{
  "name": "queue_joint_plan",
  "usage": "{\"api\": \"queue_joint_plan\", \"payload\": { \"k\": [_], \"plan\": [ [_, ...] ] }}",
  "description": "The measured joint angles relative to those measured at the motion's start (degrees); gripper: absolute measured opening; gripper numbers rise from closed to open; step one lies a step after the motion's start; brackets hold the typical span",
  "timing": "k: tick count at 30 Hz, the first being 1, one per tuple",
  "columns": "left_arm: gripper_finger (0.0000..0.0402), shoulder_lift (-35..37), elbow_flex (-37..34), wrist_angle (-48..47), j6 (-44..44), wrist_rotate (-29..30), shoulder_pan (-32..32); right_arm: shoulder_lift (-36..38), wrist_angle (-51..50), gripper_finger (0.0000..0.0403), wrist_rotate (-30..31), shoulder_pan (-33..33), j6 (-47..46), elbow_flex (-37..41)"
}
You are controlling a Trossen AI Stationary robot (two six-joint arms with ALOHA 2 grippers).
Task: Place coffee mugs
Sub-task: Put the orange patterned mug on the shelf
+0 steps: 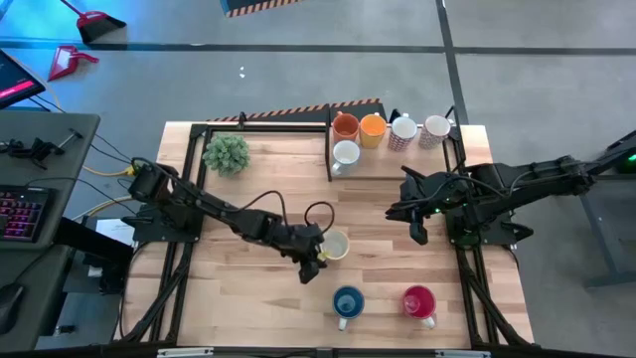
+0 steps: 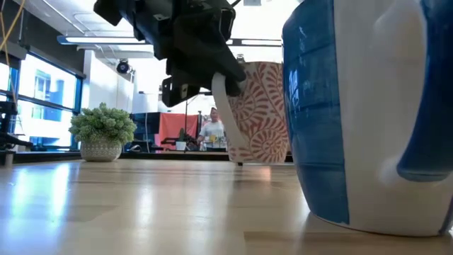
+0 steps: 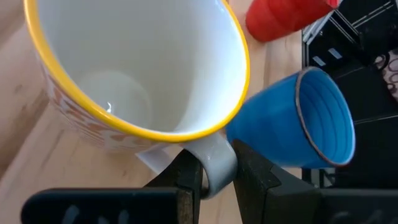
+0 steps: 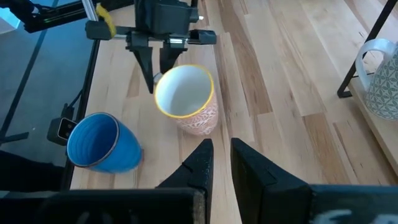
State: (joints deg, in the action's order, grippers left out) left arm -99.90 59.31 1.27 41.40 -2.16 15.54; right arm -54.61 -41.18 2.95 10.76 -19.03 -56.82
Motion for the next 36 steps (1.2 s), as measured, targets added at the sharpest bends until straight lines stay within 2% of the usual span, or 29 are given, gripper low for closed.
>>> {"api": "queue_joint_plan", "payload": {
  "k": [7, 16, 21, 26, 36],
  "plan": [
    [0.0049, 1.71, 0.59, 0.93, -2.87, -2.24, -3.63, 0.00, -0.18, 0.0034, 0.01, 0.00, 0.06, -0.02],
    [0.0044, 2.06, 9.77, -6.73, -14.89, -1.85, -9.59, 0.42, -0.16, 0.0034, 0.27, 0.00, 2.06, -0.04],
    [0.0038, 2.06, 12.37, -8.58, -18.86, -2.94, -13.55, 3.56, -0.16, 0.0034, 6.05, 0.17, 3.04, -0.11],
    [0.0009, 2.04, 14.49, -9.24, -21.73, -2.91, -16.78, 9.26, 0.10, 0.0034, 11.00, 0.15, 3.04, -0.12],
    [0.0009, 0.61, 15.67, -6.85, -25.44, -5.04, -16.86, 11.63, 0.29, 0.0034, 10.51, 0.12, 1.92, -0.17]
  ]
}}
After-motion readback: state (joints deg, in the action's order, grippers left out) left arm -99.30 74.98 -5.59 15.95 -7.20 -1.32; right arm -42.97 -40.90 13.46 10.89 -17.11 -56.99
